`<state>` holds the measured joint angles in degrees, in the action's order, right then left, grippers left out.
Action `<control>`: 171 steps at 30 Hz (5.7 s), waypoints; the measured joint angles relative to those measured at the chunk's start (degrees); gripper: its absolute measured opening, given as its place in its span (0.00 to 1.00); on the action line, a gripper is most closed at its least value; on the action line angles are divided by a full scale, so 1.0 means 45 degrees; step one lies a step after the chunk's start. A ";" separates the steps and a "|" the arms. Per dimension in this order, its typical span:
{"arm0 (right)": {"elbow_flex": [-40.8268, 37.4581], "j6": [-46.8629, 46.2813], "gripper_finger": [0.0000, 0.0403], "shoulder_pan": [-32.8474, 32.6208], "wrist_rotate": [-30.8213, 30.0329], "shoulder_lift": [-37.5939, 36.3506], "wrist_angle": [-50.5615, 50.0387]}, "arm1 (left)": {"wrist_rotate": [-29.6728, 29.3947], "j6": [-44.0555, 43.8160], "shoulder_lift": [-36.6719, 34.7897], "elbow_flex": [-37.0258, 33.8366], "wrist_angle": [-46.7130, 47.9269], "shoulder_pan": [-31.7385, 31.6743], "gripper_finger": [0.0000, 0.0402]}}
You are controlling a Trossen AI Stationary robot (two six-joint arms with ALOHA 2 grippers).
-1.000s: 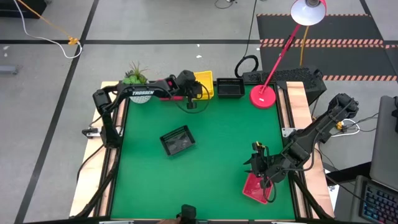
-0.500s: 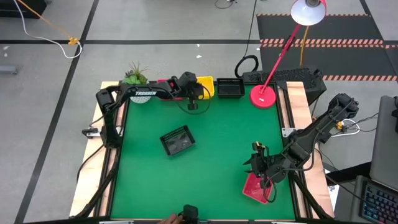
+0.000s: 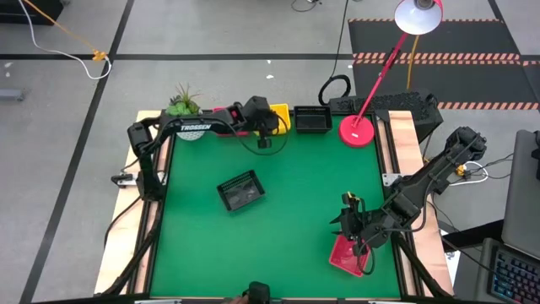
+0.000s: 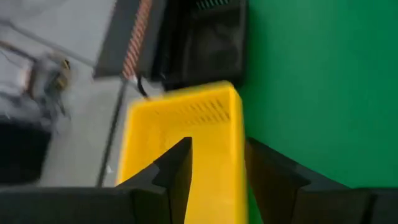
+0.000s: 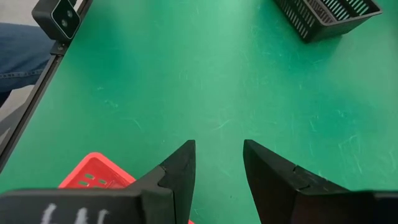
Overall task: Stack baskets by color
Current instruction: Stack the yellow basket on the stacked yellow baskets, then stack the red basket on the stacked red baskets
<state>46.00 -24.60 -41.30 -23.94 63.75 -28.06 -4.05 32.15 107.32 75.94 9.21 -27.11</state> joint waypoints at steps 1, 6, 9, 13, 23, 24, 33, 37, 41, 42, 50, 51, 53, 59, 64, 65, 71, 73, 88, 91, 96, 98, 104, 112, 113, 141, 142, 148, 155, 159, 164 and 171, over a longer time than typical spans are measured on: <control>0.0000 0.0000 0.32 0.0005 0.0000 0.0000 0.0000 | -0.0265 -0.0216 -0.0007 0.0096 0.0374 0.0051 0.37; 0.0000 0.0000 0.32 0.0000 0.0004 0.0000 -0.0002 | -0.1237 -0.1325 -0.0051 0.0725 0.2739 0.0282 0.37; 0.0000 0.0038 0.32 0.0005 0.0000 0.0000 -0.0007 | -0.1451 -0.1413 -0.0036 0.0718 0.3827 0.0455 0.33; 0.0000 0.0078 0.32 0.0000 0.0005 0.0000 -0.0007 | -0.1817 -0.1673 -0.0036 0.0718 0.4860 0.0416 0.23; 0.0000 0.0063 0.32 -0.0005 0.0010 0.0000 -0.0007 | -0.1789 -0.2053 0.0019 0.0650 0.5669 -0.0190 0.01; 0.0000 0.0059 0.32 -0.0005 0.0013 0.0000 -0.0007 | -0.1801 -0.2080 0.0035 0.0599 0.5658 -0.0300 0.02; 0.0000 0.0000 0.32 -0.0010 0.0040 0.0000 -0.0004 | -0.1781 -0.1914 0.0045 0.0180 0.5067 -0.0842 0.03; 0.0000 0.0005 0.32 -0.0010 0.0034 0.0000 -0.0007 | -0.1540 -0.1759 0.0056 0.0160 0.4654 -0.0769 0.01; 0.0000 0.0005 0.32 -0.0010 0.0029 0.0000 -0.0007 | -0.1431 -0.1747 0.0048 0.0164 0.4422 -0.0557 0.02; 0.0000 0.0005 0.32 -0.0010 0.0029 0.0000 -0.0007 | -0.1394 -0.1752 0.0042 0.0163 0.4421 -0.0502 0.03; 0.0000 0.0049 0.32 -0.0010 0.0019 0.0000 -0.0007 | -0.0896 -0.1777 0.0003 0.0299 0.4396 0.0289 0.07; 0.0000 0.0049 0.32 -0.0010 0.0019 0.0000 -0.0007 | -0.0816 -0.1780 0.0000 0.0396 0.4353 0.0423 0.07; 0.0000 0.0049 0.32 -0.0010 0.0015 0.0000 -0.0007 | -0.0791 -0.1700 -0.0002 0.0654 0.4222 0.0747 0.08; 0.0000 0.0102 0.32 -0.0010 -0.0005 0.0000 -0.0007 | -0.0825 -0.0222 0.0057 0.1115 0.3203 0.1461 0.25; -0.0005 -0.0010 0.32 -0.0010 -0.0008 0.0001 0.0007 | -0.0904 0.0788 0.0462 0.1112 0.2993 0.0992 0.48; -0.0010 -0.0015 0.32 -0.0010 -0.0006 0.0000 0.0008 | -0.0896 0.1023 0.0483 0.1112 0.2980 0.0930 0.51; -0.0010 -0.0036 0.32 -0.0010 -0.0005 0.0002 0.0051 | 0.0763 0.1796 0.0726 0.1043 0.3078 0.0185 0.54; -0.0010 -0.0039 0.32 -0.0010 -0.0005 0.0004 0.0070 | 0.0919 0.2087 0.0880 0.1059 0.2872 0.0014 0.51; -0.0010 -0.0025 0.32 -0.0010 0.0000 0.0005 0.0090 | 0.0818 0.1603 0.1392 0.1053 0.2860 -0.0183 0.09; -0.0010 -0.0034 0.32 -0.0010 0.0005 0.0005 0.0090 | 0.0747 0.1378 0.1392 0.1053 0.3025 -0.0186 0.03; -0.0010 -0.0034 0.32 -0.0010 0.0004 0.0005 0.0090 | 0.0755 0.1495 0.1387 0.1052 0.2887 -0.0171 0.08; -0.0010 -0.0034 0.32 -0.0010 0.0003 0.0005 0.0090 | 0.0581 0.1491 0.1387 0.1053 0.2621 -0.0171 0.13; -0.0010 -0.0034 0.32 -0.0010 0.0003 0.0005 0.0090 | 0.0224 0.1408 0.1387 0.1053 0.2221 -0.0307 0.20; -0.0010 -0.0021 0.32 -0.0010 0.0004 0.0005 0.0090 | 0.0213 0.0948 0.1387 0.1053 0.2121 -0.0417 0.22; -0.0010 -0.0019 0.32 -0.0010 0.0005 0.0005 0.0090 | 0.0210 0.0875 0.1387 0.1053 0.2126 -0.0388 0.22; -0.0010 -0.1327 0.32 -0.0010 0.0034 0.0000 0.0189 | -0.0482 -0.4890 -0.3095 0.1130 0.6383 0.3286 0.44; -0.0007 -0.1482 0.32 -0.0010 0.0035 0.0000 0.0231 | -0.0474 -0.4969 -0.3299 0.0901 0.6209 0.3615 0.43; 0.0658 -0.2677 0.32 -0.0010 0.0069 0.0000 -0.0510 | -0.0831 -0.5257 -0.4071 -0.0170 0.5554 0.5347 0.37; 0.1778 -0.5236 0.32 -0.0014 0.1907 0.0149 -0.2786 | -0.1487 -0.5838 -0.4322 -0.0172 0.5556 0.6735 0.34; 0.2776 -0.6898 0.32 -0.0178 0.3373 0.0914 -0.5045 | -0.1569 -0.5565 -0.4315 -0.0175 0.5586 0.7300 0.34; 0.3749 -0.7063 0.32 -0.0621 0.5849 0.2126 -0.6519 | -0.1570 -0.5597 -0.4312 -0.0175 0.5852 0.7885 0.34; 0.3790 -0.6330 0.32 -0.1522 0.6754 0.2694 -0.6583 | -0.1559 -0.5291 -0.4310 -0.0175 0.6092 0.8377 0.34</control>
<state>63.06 -53.08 -48.15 6.45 75.87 -57.69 -11.06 8.34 87.92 75.16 36.62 10.59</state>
